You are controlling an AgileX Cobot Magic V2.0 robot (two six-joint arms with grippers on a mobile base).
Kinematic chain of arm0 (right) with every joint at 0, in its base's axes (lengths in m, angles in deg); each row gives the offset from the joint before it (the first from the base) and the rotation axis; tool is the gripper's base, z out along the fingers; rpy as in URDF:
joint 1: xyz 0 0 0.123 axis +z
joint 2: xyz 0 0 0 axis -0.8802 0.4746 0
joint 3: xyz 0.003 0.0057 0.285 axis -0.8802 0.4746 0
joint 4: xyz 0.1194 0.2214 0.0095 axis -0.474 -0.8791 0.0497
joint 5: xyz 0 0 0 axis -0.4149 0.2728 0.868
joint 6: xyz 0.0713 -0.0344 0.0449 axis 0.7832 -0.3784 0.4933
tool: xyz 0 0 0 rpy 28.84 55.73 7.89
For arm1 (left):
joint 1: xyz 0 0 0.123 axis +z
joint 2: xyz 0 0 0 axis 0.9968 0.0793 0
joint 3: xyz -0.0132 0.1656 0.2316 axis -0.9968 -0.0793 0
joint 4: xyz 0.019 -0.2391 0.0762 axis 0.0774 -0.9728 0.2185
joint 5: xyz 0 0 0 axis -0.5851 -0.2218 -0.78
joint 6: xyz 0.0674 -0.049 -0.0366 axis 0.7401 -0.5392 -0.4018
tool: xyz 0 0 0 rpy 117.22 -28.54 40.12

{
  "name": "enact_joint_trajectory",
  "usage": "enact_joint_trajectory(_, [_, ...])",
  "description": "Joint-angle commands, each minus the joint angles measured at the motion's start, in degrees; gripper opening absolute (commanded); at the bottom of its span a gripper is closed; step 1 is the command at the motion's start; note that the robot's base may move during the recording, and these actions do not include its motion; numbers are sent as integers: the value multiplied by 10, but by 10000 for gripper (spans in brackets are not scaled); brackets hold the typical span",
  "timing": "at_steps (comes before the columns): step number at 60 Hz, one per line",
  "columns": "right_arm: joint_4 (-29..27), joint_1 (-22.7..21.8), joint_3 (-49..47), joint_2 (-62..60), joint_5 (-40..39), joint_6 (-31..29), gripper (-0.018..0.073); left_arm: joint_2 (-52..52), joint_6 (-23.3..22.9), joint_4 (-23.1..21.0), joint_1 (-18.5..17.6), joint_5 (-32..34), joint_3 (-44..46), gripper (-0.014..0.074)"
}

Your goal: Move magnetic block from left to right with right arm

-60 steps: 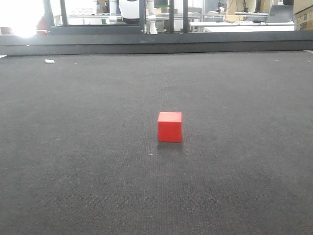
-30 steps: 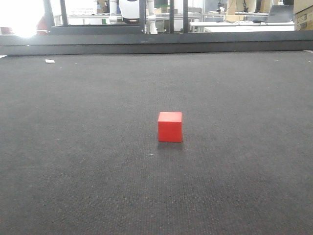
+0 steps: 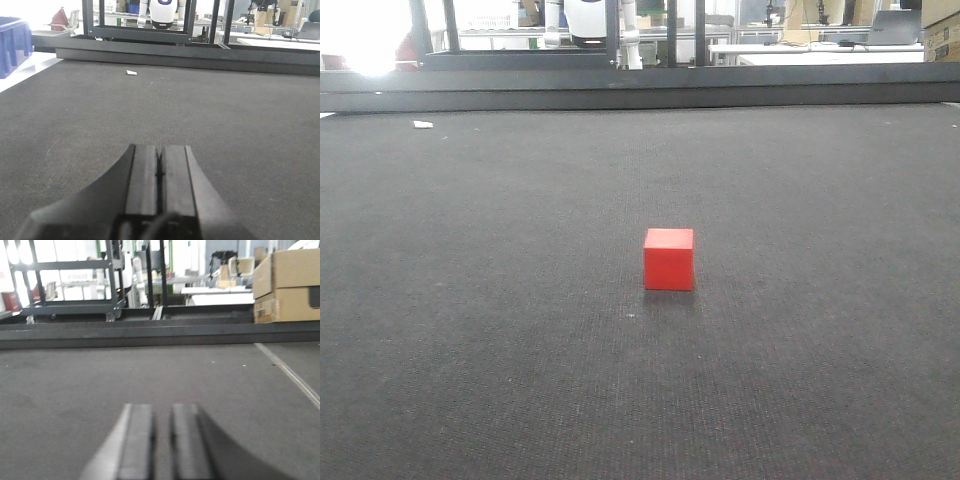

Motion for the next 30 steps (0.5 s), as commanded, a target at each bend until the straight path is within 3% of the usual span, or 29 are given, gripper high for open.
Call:
enact_joint_trajectory(1, [3,12,-65,71,-33,-1,477,-8,-3,0,1,52,-5,-116])
enact_joint_trajectory(7, [4,33,-116,149,-25,-1,651,-8,-3,0,1,52,-5,-116])
enact_joint_trajectory(21, [12,117,-248,317,84,6,624,-8,-3,0,1,52,-5,-116])
enact_joint_trajectory(30, [29,203,-350,426,185,71,624,-8,-3,0,1,52,-5,-116])
